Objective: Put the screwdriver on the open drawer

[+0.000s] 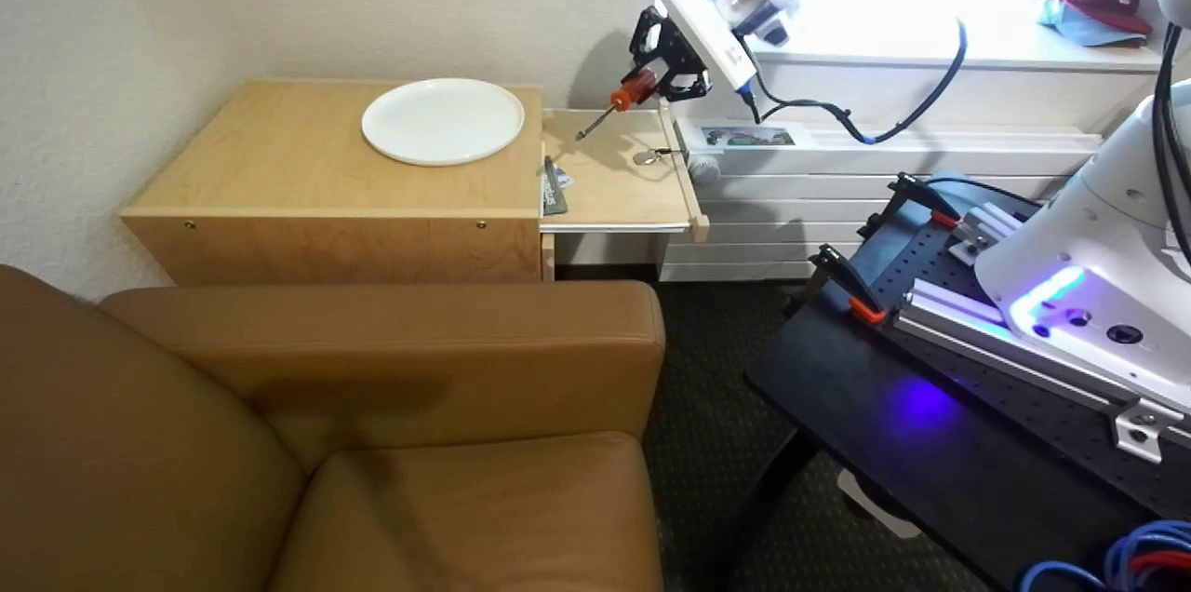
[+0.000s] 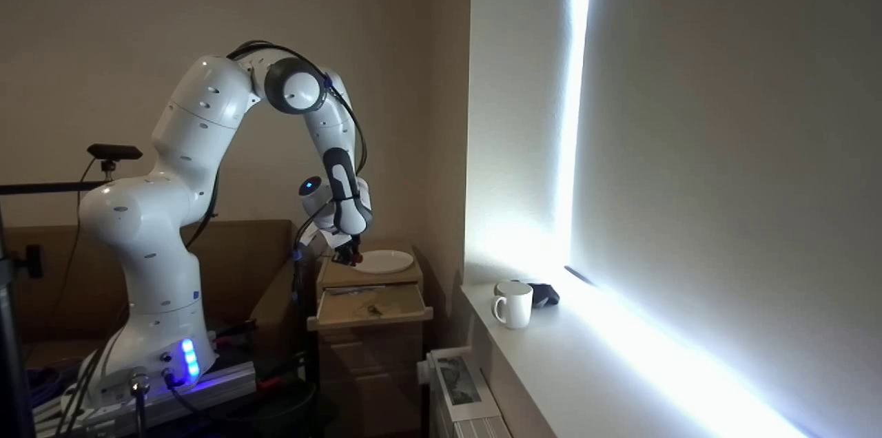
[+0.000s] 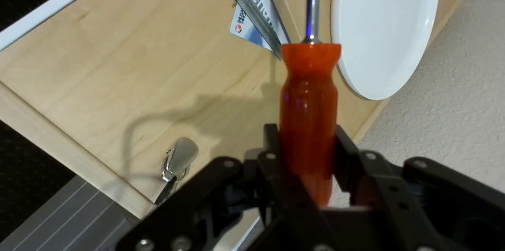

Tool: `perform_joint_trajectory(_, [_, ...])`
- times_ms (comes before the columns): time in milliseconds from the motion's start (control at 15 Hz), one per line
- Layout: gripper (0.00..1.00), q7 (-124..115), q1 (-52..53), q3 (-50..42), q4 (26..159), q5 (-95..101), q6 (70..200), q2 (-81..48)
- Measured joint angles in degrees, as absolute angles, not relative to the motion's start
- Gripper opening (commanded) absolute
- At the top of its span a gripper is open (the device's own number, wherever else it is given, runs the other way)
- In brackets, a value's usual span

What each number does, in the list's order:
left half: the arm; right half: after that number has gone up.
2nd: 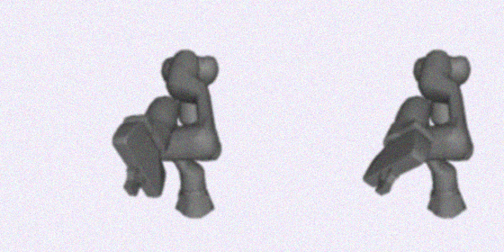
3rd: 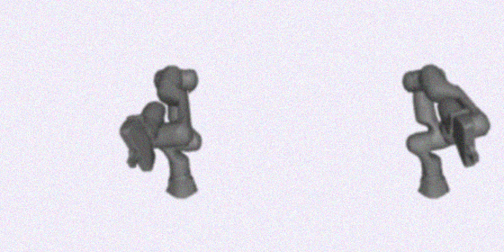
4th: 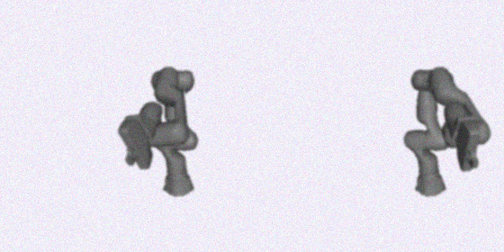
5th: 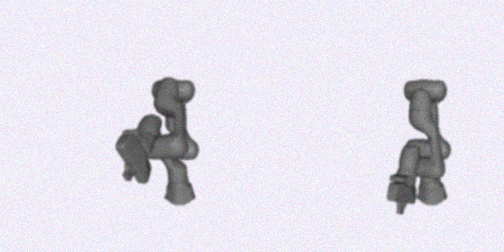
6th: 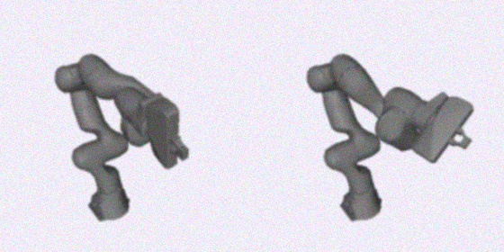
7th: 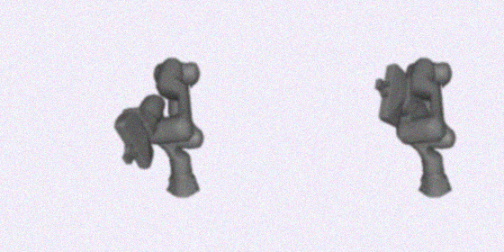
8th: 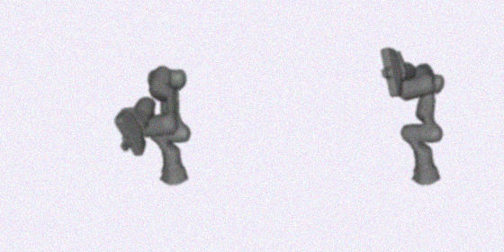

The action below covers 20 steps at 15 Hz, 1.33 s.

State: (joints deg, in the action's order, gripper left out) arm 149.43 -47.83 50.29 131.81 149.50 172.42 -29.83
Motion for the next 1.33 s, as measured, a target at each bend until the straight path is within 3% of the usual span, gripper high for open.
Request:
perform_joint_trajectory(400, [0.08,149.11,-35.57,36.42,130.41,149.32,167.05,-32.86])
perform_joint_trajectory(1067, [0.08,145.88,-36.64,34.92,118.03,148.95,173.10,-52.47])
perform_joint_trajectory(1133, [0.13,145.65,-36.87,34.92,117.18,148.84,174.17,-53.07])
perform_joint_trajectory(1200, [0.58,145.33,-36.95,34.87,116.61,148.62,174.98,-53.46])
perform_joint_trajectory(1333, [0.65,143.61,-36.55,34.20,115.78,148.23,176.29,-53.70])
